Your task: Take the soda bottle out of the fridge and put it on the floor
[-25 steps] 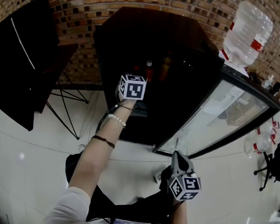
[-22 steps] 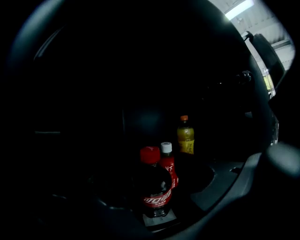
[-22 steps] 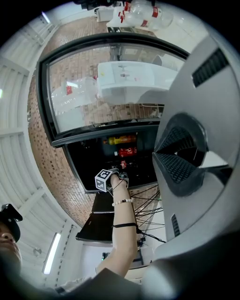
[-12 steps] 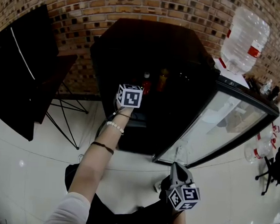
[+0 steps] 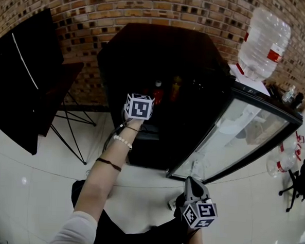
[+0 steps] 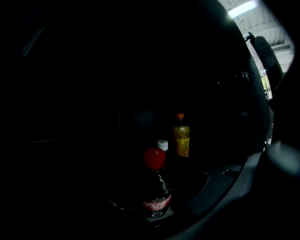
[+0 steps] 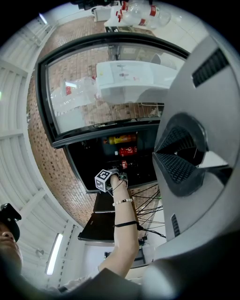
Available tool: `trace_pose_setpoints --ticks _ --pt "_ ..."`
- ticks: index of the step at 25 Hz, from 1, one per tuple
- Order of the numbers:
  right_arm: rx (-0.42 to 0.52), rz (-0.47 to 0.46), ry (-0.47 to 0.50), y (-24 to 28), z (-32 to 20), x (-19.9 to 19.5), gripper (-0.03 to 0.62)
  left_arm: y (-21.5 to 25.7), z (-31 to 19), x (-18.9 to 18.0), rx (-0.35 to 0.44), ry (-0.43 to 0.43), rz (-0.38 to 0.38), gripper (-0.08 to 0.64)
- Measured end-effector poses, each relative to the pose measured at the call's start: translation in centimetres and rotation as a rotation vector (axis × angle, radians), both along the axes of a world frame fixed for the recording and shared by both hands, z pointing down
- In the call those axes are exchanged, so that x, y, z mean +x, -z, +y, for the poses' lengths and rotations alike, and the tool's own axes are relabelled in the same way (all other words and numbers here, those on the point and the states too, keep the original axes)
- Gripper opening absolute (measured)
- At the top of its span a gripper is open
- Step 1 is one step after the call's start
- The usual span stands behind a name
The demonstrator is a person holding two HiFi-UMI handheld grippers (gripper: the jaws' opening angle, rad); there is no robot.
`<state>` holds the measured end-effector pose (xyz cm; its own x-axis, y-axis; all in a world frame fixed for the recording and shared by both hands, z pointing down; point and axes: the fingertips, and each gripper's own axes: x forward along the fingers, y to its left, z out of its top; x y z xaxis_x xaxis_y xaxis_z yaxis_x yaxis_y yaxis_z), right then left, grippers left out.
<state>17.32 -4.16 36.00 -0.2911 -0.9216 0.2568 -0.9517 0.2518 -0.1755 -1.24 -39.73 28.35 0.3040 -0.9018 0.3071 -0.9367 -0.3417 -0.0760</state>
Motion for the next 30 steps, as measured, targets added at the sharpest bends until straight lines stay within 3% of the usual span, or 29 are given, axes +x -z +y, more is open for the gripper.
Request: trace_pose_setpoints --ticks 7,15,21,30 --pt "0.004 0.006 0.012 0.1 0.2 -0.5 0.012 1.7 4.7 0.3 0.025 -0.092 0.044 0.156" --pt "0.003 0.029 0.029 0.2 0.4 -1.5 0.012 0.7 12.8 0.7 0.013 -0.221 0.026 0.156" --pt "-0.008 0.051 0.058 -0.2 -0.1 -2.6 0.012 -6.2 17.1 0.1 -0.094 -0.259 0.024 0.155" --pt "-0.053 0.083 0.106 -1.8 0.0 -3.4 0.012 -18.3 21.7 -0.6 -0.276 -0.251 -0.025 0.155"
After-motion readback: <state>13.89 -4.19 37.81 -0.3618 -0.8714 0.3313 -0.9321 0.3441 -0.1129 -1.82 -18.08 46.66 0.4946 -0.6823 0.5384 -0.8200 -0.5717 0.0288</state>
